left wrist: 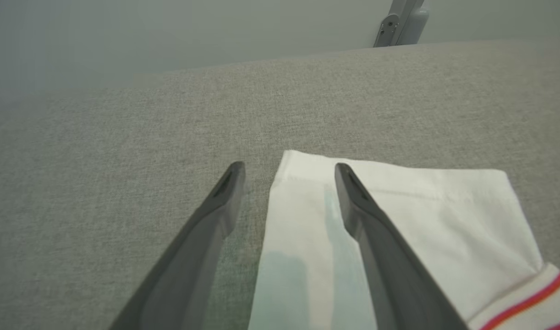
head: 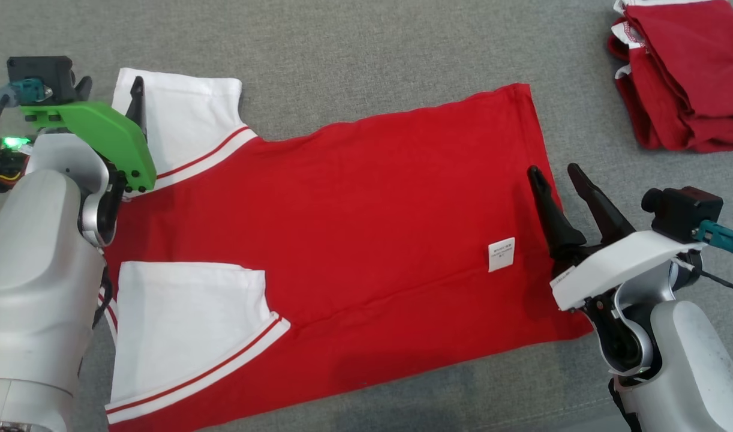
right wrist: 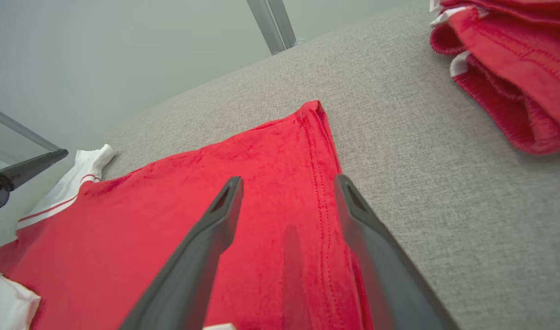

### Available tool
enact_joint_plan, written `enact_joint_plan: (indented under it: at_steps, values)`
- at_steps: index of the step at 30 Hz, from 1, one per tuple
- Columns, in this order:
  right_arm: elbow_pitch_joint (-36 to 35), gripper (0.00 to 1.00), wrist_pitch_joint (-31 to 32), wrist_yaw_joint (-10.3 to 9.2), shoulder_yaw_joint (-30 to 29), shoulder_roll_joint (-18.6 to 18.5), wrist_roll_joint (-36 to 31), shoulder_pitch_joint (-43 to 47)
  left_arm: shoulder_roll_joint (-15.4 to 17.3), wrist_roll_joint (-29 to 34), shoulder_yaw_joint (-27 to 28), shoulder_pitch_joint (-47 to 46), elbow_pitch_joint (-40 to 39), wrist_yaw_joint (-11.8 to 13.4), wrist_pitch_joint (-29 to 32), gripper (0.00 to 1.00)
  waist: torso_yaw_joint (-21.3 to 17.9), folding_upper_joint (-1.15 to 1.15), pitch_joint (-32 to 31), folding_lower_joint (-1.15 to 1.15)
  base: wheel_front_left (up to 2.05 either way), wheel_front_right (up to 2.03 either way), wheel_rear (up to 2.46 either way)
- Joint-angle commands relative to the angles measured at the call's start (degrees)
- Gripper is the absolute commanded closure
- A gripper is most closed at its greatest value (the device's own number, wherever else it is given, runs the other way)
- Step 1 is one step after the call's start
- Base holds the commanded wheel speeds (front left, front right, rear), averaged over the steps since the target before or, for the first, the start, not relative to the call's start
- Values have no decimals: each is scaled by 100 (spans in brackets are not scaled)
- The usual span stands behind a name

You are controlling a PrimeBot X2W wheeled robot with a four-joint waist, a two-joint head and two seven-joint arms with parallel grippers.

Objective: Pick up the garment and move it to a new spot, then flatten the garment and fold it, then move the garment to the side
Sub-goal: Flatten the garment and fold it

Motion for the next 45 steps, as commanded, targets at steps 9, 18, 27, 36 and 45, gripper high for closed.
enact_joint_plan:
  at_steps: [9,18,27,36,45]
  values:
    - [30,0,-126,2,107,-158,128,-242,8,77,-76,-432,908,-118,-197,0,-199,0,300,-1,0,0,0]
    - [92,0,-114,2,53,-338,65,-404,-90,101,-226,-560,1376,-294,-440,100,-103,0,154,-1,0,0,0]
    - [963,0,237,2,379,-1020,-378,-1211,-316,-37,-244,-323,1136,-444,-1247,100,304,0,-250,-1,0,0,0]
    - [2472,0,644,1,896,-1514,-361,-2256,-531,-137,-377,-10,541,-519,-1489,100,911,0,-304,-1,0,0,0]
    - [3500,41,909,1,1410,-1790,-41,-2825,-575,-171,-477,219,-8,-427,-1395,100,1190,0,-253,-1,0,0,0]
